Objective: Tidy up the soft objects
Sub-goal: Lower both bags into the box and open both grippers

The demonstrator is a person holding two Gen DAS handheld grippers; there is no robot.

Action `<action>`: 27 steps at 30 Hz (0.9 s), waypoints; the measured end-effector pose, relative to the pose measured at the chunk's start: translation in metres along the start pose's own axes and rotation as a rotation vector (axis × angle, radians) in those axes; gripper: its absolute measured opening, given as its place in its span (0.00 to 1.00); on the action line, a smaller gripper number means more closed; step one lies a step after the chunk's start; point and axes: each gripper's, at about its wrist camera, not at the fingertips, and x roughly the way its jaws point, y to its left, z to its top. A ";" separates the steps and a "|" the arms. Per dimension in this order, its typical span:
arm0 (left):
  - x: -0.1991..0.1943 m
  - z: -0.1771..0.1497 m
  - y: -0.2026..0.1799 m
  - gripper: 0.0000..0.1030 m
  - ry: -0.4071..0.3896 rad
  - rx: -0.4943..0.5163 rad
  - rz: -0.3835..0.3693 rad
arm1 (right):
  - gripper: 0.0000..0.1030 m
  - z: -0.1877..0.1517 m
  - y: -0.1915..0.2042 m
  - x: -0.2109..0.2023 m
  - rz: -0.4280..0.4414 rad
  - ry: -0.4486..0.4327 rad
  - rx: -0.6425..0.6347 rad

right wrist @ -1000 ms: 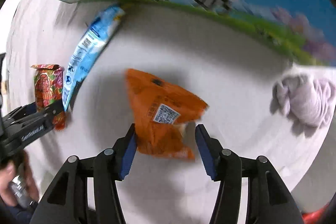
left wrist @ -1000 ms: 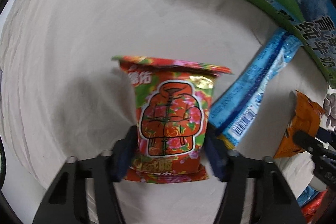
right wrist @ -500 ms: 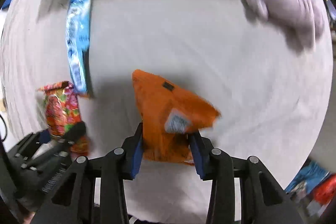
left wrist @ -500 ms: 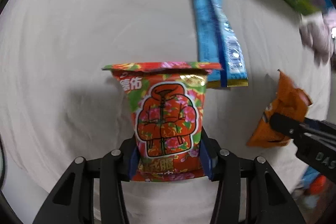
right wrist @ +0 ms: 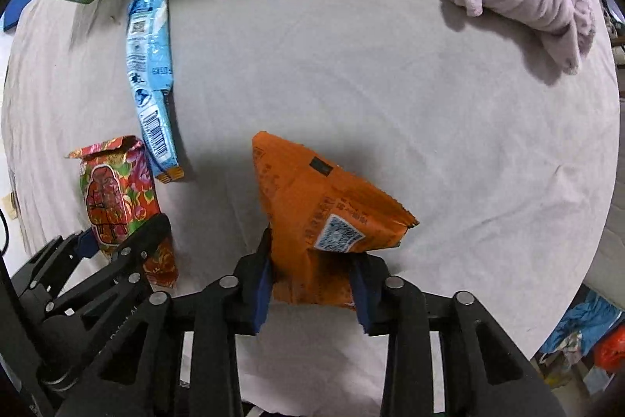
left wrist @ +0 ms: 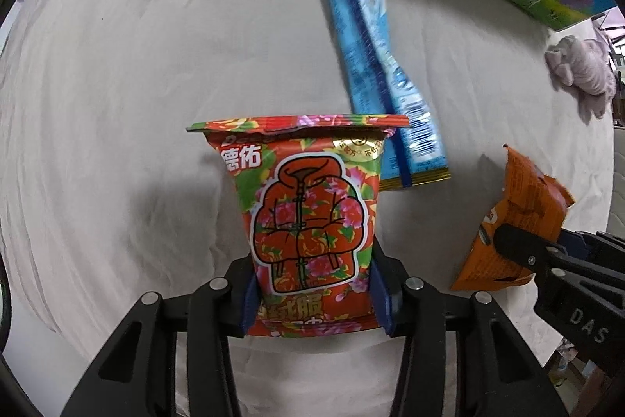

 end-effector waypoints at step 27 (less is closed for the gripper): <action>-0.233 0.087 0.006 0.41 -0.350 0.106 -0.176 | 0.24 0.037 -0.006 -0.256 0.135 -0.366 -0.077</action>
